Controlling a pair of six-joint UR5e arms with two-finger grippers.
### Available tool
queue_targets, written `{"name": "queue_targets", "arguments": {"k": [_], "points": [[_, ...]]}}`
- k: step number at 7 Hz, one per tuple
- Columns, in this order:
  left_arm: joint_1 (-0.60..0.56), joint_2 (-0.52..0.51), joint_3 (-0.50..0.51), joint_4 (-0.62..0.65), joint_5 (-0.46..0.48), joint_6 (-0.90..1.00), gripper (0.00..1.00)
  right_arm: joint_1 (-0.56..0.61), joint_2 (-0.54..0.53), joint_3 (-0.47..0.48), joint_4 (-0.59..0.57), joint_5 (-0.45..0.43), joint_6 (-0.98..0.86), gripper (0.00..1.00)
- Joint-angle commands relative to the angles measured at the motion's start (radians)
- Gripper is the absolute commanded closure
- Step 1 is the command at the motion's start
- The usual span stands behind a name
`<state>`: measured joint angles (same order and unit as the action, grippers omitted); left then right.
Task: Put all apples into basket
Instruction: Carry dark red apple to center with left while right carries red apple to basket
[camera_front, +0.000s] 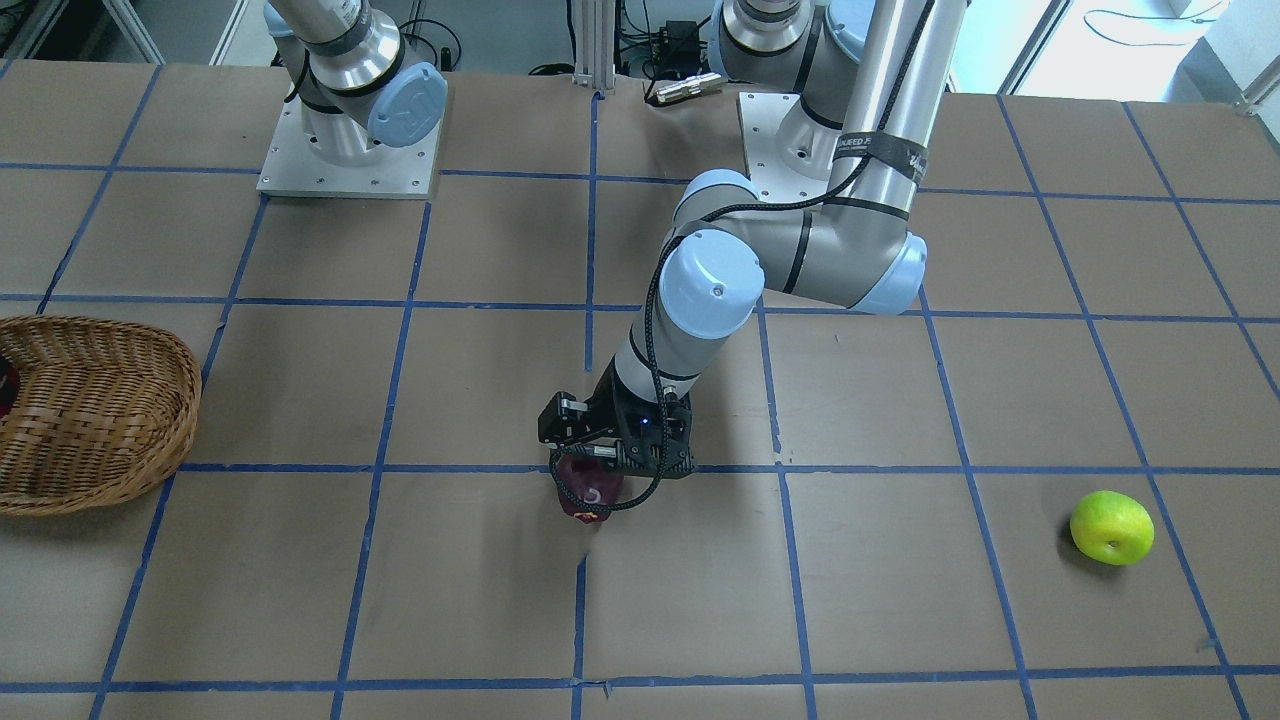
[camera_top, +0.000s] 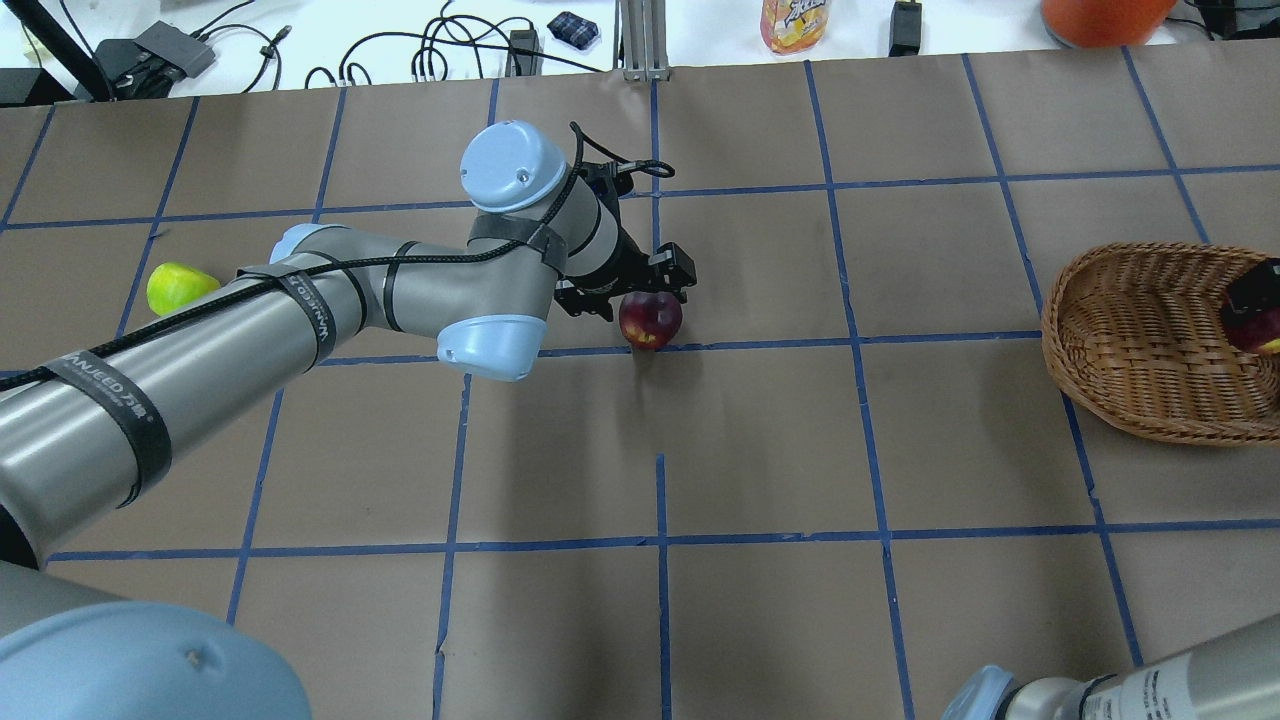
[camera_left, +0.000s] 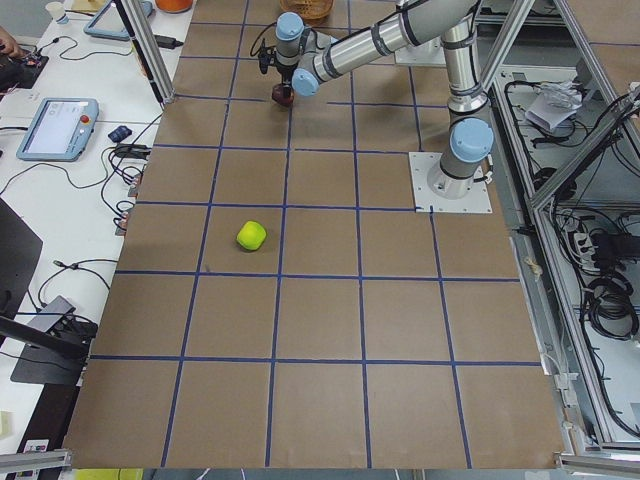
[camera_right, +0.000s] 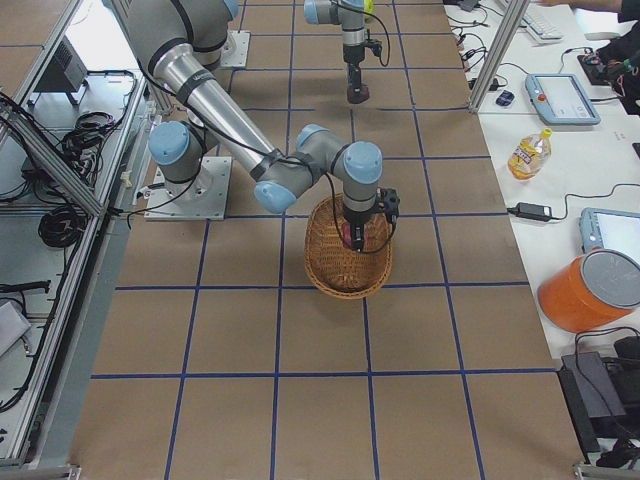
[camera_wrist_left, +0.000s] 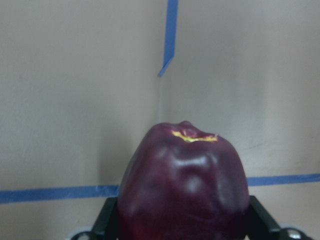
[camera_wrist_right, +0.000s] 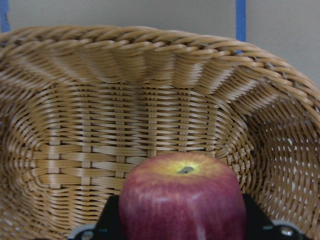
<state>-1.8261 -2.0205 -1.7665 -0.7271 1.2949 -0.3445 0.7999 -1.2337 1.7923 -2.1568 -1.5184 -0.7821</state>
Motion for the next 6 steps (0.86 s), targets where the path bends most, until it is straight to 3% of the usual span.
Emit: {"name": "queue_targets", "arguments": {"k": [1, 2, 3, 4, 5, 6], "points": [[0.068, 0.070, 0.015, -0.114, -0.022, 0.082, 0.00, -0.048, 0.054, 0.009, -0.071, 0.014, -0.124, 0.80], [0.149, 0.116, 0.012, -0.191, -0.022, 0.184, 0.00, -0.050, 0.057, 0.009, -0.072, 0.015, -0.126, 0.50], [0.276, 0.161, 0.004, -0.290, -0.014, 0.354, 0.00, -0.050, 0.056, 0.001, -0.069, 0.047, -0.128, 0.00], [0.415, 0.180, 0.007, -0.381, -0.013, 0.572, 0.00, -0.050, 0.050, -0.004, -0.055, 0.058, -0.131, 0.00], [0.495, 0.184, 0.016, -0.393, 0.021, 0.692, 0.00, -0.050, 0.033, -0.022, 0.007, 0.060, -0.129, 0.00], [0.548, 0.178, 0.027, -0.378, 0.179, 0.848, 0.00, -0.042, 0.007, -0.078, 0.179, 0.058, -0.121, 0.00]]}}
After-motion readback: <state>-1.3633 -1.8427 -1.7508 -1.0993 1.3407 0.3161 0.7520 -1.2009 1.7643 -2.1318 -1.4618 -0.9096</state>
